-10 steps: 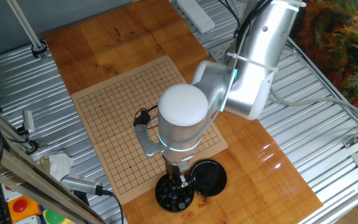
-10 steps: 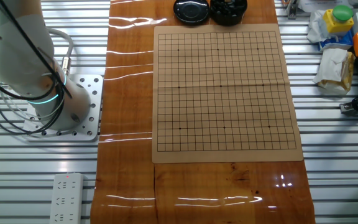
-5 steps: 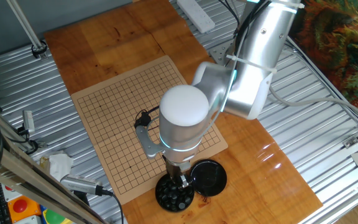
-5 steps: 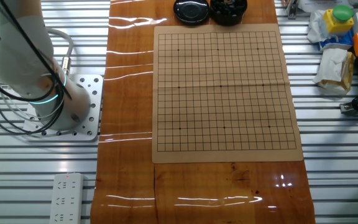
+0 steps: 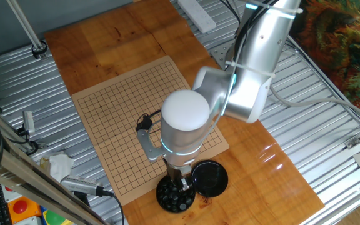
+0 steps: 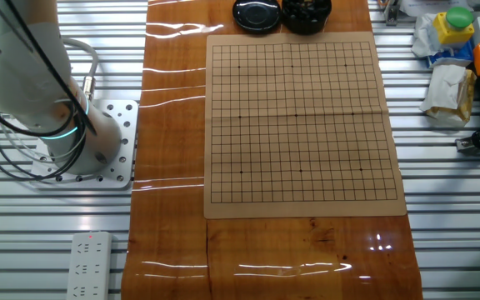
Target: Play the first move as black on the 3-4 point in the upper right corner of the Go board
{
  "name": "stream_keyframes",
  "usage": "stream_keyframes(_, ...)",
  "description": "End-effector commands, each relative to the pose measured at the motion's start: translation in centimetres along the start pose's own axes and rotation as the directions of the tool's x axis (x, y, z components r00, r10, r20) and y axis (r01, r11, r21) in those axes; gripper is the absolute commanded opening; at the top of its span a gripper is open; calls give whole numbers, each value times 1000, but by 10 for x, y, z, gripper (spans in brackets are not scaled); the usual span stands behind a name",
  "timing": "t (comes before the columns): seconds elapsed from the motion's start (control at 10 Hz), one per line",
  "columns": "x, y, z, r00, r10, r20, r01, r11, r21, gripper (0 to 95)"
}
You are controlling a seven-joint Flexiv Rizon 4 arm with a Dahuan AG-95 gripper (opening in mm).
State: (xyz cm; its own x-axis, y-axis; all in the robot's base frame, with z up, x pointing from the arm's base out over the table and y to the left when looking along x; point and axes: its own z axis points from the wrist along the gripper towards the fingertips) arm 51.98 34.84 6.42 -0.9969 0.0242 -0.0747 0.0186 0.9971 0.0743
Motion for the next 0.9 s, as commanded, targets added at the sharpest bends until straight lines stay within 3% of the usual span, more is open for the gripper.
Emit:
stream_keyframes(0.1,0,-1,0,1000,7,-1,-7,1000,-1,0)
stream_keyframes(0.3,0,0,1,1000,13,0,-13,1000,-2,0)
stream_keyframes(0.5,1,-1,3,1000,19,-6,-19,1000,-12,380)
stream_keyframes(0.9,5,-3,11,1000,21,-8,-21,1000,-16,380)
